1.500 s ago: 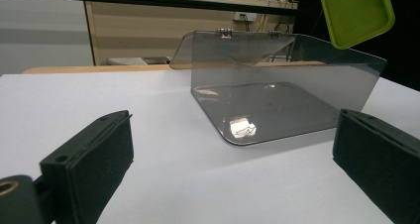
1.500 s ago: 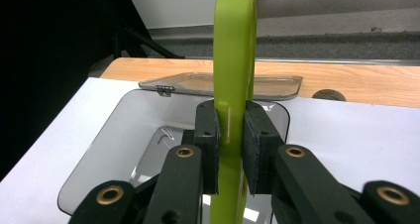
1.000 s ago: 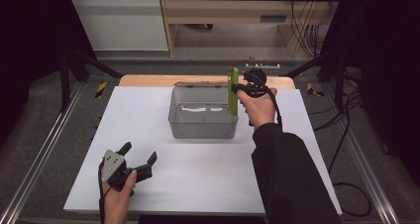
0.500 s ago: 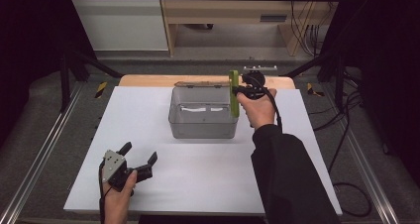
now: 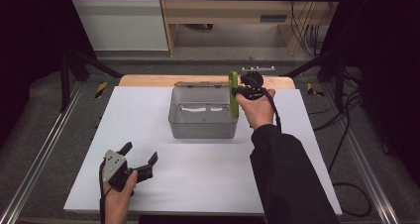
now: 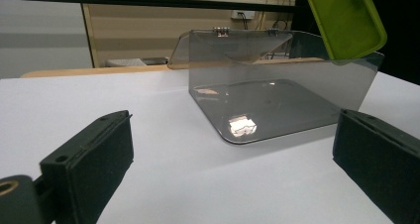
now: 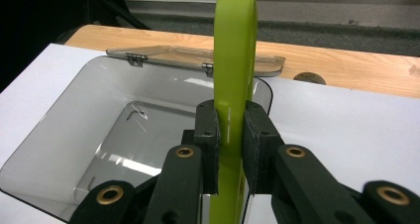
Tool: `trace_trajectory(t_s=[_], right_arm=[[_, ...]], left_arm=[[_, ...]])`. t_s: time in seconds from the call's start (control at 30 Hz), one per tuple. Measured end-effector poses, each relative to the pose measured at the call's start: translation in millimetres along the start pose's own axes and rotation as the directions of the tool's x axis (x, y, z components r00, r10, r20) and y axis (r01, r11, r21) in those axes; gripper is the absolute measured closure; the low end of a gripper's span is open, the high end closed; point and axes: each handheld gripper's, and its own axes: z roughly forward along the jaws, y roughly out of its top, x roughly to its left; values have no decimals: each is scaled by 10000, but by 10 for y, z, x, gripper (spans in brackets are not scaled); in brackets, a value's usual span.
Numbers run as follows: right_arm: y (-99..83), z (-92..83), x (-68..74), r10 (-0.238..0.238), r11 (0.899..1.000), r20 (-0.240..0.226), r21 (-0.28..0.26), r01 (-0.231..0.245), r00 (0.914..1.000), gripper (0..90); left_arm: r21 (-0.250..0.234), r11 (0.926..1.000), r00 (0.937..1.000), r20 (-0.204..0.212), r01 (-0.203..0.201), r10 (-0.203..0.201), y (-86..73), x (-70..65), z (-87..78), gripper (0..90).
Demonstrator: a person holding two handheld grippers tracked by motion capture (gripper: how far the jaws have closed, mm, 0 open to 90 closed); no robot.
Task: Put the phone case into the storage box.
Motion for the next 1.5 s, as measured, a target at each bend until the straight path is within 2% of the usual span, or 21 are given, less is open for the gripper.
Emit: trace_trajectory(t_s=[0.47,1.5], right_arm=[[-63,53,-9,136,9997,-37,200,-135,9999,787],[-139,129,-4,53,9986,-68,528,-50,10000,786]], left_arm=[[-10,10000,10000,34,-38,38,0,-8,3,20],[-1,10000,9999,76,-86,86,3,-4,0,20]])
